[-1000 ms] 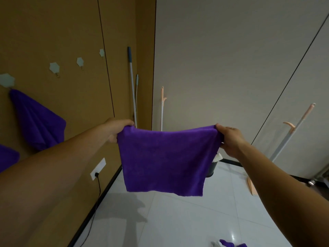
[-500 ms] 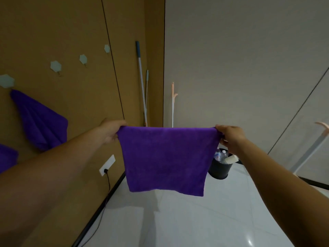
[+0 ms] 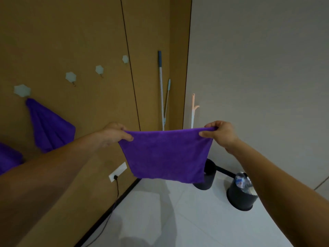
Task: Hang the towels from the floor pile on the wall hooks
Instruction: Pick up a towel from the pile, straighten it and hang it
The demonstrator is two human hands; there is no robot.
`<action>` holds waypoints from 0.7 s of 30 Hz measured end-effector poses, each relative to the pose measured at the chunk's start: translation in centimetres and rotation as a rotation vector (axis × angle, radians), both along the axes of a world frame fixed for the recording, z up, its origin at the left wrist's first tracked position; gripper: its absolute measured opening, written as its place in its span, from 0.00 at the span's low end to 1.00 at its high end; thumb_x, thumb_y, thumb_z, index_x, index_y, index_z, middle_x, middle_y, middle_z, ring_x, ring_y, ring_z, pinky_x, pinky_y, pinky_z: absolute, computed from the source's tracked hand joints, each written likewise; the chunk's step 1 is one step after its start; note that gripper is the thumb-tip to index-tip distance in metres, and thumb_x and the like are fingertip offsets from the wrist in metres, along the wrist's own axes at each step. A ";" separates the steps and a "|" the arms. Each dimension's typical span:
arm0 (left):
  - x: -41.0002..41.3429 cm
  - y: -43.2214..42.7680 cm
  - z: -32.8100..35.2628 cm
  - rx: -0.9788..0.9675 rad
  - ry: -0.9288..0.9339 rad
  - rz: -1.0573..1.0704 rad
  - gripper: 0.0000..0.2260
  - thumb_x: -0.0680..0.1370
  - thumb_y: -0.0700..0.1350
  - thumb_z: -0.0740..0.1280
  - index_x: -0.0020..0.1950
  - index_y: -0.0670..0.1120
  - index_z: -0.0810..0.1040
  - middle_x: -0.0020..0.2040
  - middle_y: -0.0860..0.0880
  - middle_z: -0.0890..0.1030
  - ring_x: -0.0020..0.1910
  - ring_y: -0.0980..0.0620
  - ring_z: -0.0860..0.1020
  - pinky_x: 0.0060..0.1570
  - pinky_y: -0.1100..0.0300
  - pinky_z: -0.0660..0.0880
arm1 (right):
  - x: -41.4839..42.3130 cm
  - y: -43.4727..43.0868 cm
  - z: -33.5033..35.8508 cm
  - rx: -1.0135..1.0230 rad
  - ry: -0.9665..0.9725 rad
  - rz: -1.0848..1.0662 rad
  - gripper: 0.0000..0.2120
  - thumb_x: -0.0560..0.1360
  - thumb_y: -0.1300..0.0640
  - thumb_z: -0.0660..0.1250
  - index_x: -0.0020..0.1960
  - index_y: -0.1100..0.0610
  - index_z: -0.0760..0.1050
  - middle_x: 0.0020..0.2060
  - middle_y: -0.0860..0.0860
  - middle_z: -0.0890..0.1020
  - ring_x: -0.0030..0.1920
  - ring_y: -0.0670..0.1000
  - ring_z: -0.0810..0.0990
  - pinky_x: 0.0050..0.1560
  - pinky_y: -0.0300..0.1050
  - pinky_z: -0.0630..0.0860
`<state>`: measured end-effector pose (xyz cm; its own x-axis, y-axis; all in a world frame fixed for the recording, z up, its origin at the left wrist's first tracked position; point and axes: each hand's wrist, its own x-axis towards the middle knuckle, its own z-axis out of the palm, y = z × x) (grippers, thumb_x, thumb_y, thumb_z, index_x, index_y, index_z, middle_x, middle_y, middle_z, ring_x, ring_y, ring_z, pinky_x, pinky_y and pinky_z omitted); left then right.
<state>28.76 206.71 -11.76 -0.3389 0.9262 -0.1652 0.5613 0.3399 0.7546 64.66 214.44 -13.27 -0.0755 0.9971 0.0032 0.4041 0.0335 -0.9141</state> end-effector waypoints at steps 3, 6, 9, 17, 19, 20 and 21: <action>-1.0 0.4 -0.4 0.084 0.150 0.091 0.10 0.70 0.43 0.75 0.35 0.43 0.76 0.35 0.49 0.78 0.38 0.49 0.77 0.39 0.59 0.72 | -1.6 2.8 0.3 0.094 -0.136 -0.006 0.09 0.68 0.55 0.77 0.38 0.57 0.78 0.33 0.53 0.80 0.35 0.51 0.77 0.35 0.43 0.73; -2.3 0.8 -0.2 0.176 0.190 0.181 0.10 0.71 0.45 0.72 0.35 0.42 0.75 0.34 0.46 0.77 0.36 0.46 0.76 0.33 0.57 0.70 | -4.3 5.4 0.4 0.213 -0.132 -0.025 0.10 0.67 0.59 0.76 0.36 0.64 0.77 0.35 0.58 0.78 0.35 0.55 0.75 0.38 0.46 0.72; -3.7 1.0 0.3 0.248 0.368 0.305 0.14 0.71 0.46 0.70 0.31 0.45 0.68 0.36 0.45 0.73 0.36 0.44 0.74 0.28 0.59 0.63 | -8.6 7.5 0.6 0.219 -0.061 0.023 0.08 0.69 0.63 0.72 0.36 0.61 0.73 0.40 0.61 0.79 0.40 0.59 0.77 0.44 0.50 0.74; -10.0 3.9 2.1 0.562 0.152 0.538 0.16 0.73 0.43 0.68 0.32 0.52 0.63 0.29 0.53 0.68 0.30 0.53 0.68 0.35 0.56 0.63 | -21.8 11.0 2.5 0.037 0.388 0.109 0.13 0.75 0.65 0.61 0.34 0.53 0.67 0.31 0.52 0.69 0.32 0.50 0.66 0.32 0.45 0.61; -12.1 4.6 2.6 0.637 0.048 0.537 0.14 0.72 0.41 0.68 0.32 0.49 0.64 0.30 0.48 0.70 0.30 0.50 0.69 0.34 0.53 0.66 | -24.8 11.7 3.2 0.015 0.429 0.159 0.09 0.78 0.59 0.63 0.39 0.54 0.73 0.35 0.51 0.74 0.36 0.49 0.71 0.39 0.45 0.68; -13.2 4.8 2.8 0.663 0.032 0.537 0.13 0.72 0.40 0.67 0.33 0.48 0.65 0.30 0.47 0.70 0.31 0.49 0.69 0.34 0.52 0.68 | -26.1 11.9 3.5 -0.023 0.470 0.229 0.06 0.78 0.56 0.65 0.42 0.55 0.76 0.38 0.50 0.78 0.39 0.48 0.75 0.44 0.44 0.72; -14.1 5.1 3.0 0.666 0.049 0.542 0.11 0.72 0.40 0.67 0.35 0.48 0.66 0.31 0.47 0.71 0.32 0.48 0.70 0.35 0.52 0.69 | -27.4 12.2 3.8 -0.049 0.502 0.323 0.05 0.77 0.53 0.67 0.45 0.55 0.78 0.41 0.49 0.80 0.41 0.46 0.79 0.47 0.42 0.74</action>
<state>14.62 211.82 -8.80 -0.7553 0.5330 0.3812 0.4862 0.0657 0.8714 37.31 226.65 -9.49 -0.3757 0.9240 0.0713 -0.1012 0.0356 -0.9942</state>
